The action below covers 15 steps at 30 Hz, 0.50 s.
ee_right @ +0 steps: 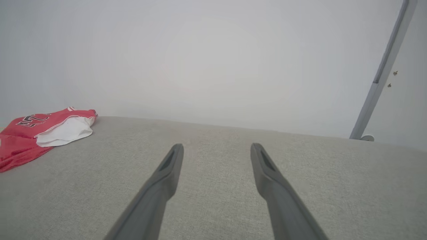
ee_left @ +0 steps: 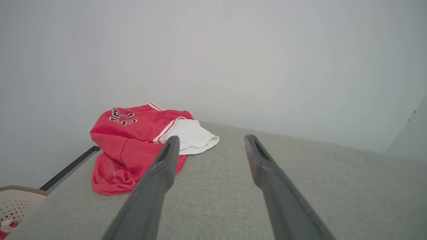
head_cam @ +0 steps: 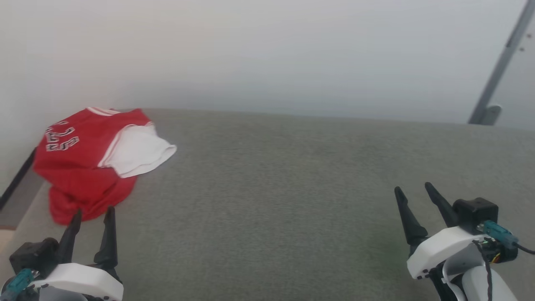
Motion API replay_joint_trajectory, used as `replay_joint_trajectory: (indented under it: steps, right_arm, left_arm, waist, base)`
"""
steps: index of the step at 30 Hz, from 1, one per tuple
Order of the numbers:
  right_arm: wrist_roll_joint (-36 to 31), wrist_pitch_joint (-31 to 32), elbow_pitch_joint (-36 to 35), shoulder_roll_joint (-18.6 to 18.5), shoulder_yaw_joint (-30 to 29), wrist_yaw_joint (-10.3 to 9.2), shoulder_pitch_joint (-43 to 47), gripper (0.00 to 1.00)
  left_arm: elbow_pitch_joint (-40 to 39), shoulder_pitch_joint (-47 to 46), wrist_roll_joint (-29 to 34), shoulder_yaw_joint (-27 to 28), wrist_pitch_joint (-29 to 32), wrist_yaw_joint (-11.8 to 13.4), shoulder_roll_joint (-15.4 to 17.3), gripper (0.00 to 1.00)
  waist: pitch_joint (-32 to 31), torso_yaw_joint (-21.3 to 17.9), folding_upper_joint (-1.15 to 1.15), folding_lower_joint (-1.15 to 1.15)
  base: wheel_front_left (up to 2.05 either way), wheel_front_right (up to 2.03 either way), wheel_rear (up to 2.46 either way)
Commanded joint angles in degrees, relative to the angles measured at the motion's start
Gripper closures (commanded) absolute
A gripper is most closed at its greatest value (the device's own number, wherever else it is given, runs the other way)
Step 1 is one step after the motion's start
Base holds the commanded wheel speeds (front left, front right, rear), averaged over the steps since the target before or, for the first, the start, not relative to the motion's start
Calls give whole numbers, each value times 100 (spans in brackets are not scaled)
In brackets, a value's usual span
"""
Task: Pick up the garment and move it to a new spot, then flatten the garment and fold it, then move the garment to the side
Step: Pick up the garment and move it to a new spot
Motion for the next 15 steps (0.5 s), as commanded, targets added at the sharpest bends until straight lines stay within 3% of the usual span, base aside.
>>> replay_joint_trajectory:
  steps: [1, 15]
  right_arm:
    - [20, -30, 40, 22, 50, 0, -42, 0]
    - [97, -142, 193, 72, 214, 0, -41, 0]
  left_arm:
    - [5, -21, 0, 24, -6, 35, 2, 0]
    - [-50, 111, -50, 65, 49, 173, 85, 0]
  waist:
    - [-67, 203, 0, 0]
    - [-162, 833, 0, 0]
  base:
    - [0, 0, 0]
    - [0, 0, 0]
